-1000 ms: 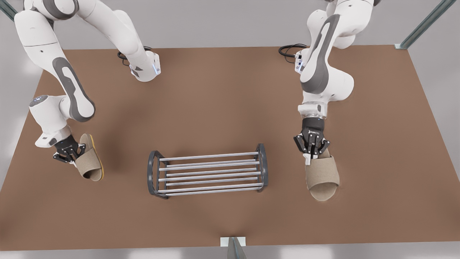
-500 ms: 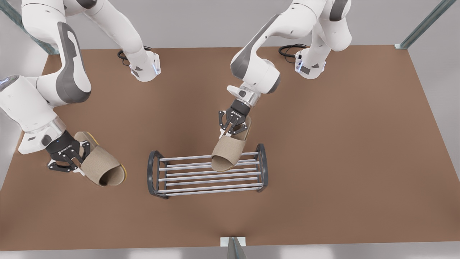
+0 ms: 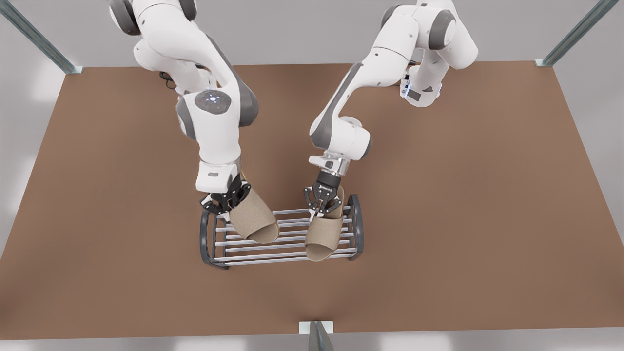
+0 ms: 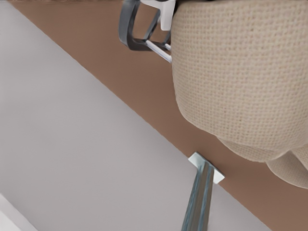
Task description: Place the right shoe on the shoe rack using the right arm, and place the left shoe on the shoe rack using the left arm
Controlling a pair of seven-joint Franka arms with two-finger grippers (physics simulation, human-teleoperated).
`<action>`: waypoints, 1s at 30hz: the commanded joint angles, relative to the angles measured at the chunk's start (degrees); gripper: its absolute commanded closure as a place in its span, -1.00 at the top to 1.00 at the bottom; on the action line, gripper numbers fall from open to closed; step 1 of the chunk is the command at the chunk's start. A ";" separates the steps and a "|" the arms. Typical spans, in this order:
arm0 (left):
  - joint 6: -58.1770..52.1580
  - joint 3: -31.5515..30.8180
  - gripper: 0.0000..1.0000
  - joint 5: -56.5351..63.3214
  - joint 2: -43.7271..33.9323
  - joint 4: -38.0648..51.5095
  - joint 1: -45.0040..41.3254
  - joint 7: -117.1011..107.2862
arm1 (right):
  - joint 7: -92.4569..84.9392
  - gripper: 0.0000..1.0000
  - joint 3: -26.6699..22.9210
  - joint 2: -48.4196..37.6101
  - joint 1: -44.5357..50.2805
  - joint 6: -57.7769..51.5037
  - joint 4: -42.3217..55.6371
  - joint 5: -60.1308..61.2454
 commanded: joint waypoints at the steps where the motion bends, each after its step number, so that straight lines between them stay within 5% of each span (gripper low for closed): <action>1: -1.19 0.01 -0.57 -0.64 0.53 0.04 0.28 -45.81 | 48.32 -0.57 -3.23 2.24 3.05 -2.42 1.88 -0.59; 3: -1.19 -0.08 -0.57 -0.73 1.23 0.04 0.46 -45.90 | 49.64 -0.57 -10.17 5.23 8.77 -2.33 2.67 -0.59; 9: -1.19 -0.16 -0.57 -0.64 2.29 0.04 1.16 -46.16 | 52.45 -0.57 -11.05 11.65 11.22 -1.71 4.96 -4.36; 10: -1.19 -0.16 -0.19 -0.55 2.20 0.04 1.16 -46.16 | 54.03 -0.57 -10.87 11.74 11.84 -1.54 4.26 -6.48; 11: -1.10 -0.08 1.00 -0.55 2.20 0.04 1.16 -46.08 | 54.65 -0.57 -10.79 11.74 11.84 0.57 3.12 -7.71; 30: -0.13 0.36 1.00 -0.55 1.14 -0.14 0.90 -46.16 | 68.71 -0.57 -10.26 13.06 15.71 7.60 -6.64 -18.52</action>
